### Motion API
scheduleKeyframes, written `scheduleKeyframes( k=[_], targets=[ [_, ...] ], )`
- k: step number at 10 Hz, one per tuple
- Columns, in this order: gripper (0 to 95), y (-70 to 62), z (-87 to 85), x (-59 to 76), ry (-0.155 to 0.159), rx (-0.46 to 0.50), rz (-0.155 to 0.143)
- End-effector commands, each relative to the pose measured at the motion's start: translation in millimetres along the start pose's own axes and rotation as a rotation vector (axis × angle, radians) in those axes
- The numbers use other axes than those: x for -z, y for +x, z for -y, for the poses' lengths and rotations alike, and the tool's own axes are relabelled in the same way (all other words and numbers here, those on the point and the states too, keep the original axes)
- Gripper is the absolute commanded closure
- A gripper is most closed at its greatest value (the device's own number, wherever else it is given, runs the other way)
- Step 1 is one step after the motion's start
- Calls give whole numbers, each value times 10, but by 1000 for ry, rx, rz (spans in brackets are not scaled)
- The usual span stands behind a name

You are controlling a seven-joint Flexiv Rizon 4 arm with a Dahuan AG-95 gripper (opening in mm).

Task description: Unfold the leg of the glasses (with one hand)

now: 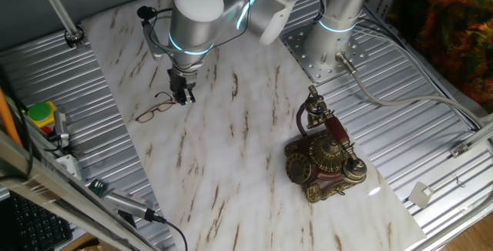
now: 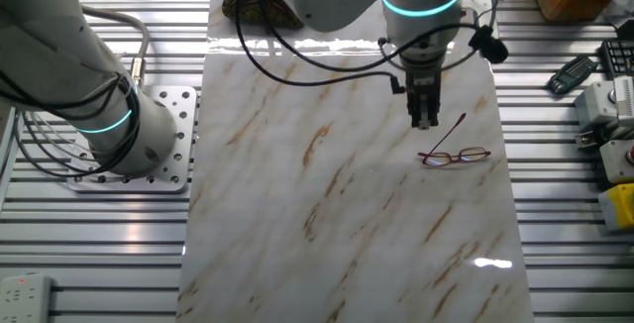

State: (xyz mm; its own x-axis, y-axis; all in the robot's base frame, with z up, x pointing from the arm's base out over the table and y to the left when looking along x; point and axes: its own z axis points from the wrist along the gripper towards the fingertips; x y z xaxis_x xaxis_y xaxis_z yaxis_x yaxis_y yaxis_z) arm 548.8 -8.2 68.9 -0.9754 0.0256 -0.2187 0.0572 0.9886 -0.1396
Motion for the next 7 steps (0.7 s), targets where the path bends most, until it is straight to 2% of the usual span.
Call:
scheduleKeyframes(
  k=[1,7],
  targets=[
    [950,-13,24,-22,-4,3,12],
    [950,-55,101,-119,-6,2,34]
  ],
)
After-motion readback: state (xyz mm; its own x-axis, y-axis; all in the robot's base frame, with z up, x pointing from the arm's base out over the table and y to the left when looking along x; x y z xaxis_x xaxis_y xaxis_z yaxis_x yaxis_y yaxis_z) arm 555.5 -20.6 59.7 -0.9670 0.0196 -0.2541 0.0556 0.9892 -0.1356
